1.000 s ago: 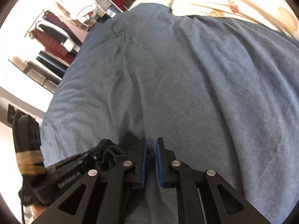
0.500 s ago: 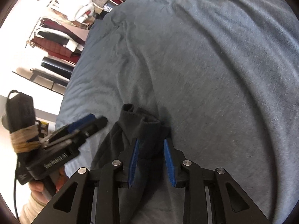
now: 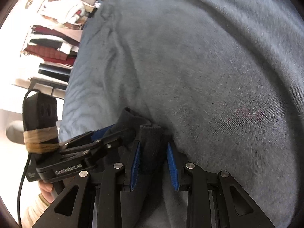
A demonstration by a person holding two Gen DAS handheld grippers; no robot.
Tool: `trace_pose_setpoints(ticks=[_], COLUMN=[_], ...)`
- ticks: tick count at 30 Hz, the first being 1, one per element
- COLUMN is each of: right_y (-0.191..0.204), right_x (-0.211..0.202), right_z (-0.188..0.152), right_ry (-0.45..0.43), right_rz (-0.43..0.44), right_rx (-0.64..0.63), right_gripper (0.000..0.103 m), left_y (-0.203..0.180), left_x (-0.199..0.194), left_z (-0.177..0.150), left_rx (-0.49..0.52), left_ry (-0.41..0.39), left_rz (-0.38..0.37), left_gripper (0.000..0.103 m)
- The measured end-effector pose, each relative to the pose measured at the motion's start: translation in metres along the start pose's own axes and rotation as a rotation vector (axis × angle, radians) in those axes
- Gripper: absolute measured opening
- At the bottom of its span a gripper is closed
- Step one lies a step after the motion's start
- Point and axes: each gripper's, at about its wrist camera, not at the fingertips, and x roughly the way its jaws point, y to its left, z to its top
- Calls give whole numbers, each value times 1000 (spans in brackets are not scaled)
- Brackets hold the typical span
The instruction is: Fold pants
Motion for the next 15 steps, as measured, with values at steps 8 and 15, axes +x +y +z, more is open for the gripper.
trace_pose_setpoints(ticks=[8, 15], right_y=[-6, 30], right_x=[14, -28], right_z=[5, -10], right_ry=[26, -63], right_rz=[35, -15], right_rx=[1, -164], right_gripper=[31, 18], left_y=[11, -14], left_x=[-7, -38], left_z=[-9, -18], left_rx=[-30, 62], left_ry=[10, -47], left_rz=[-26, -66], left_gripper=[48, 48])
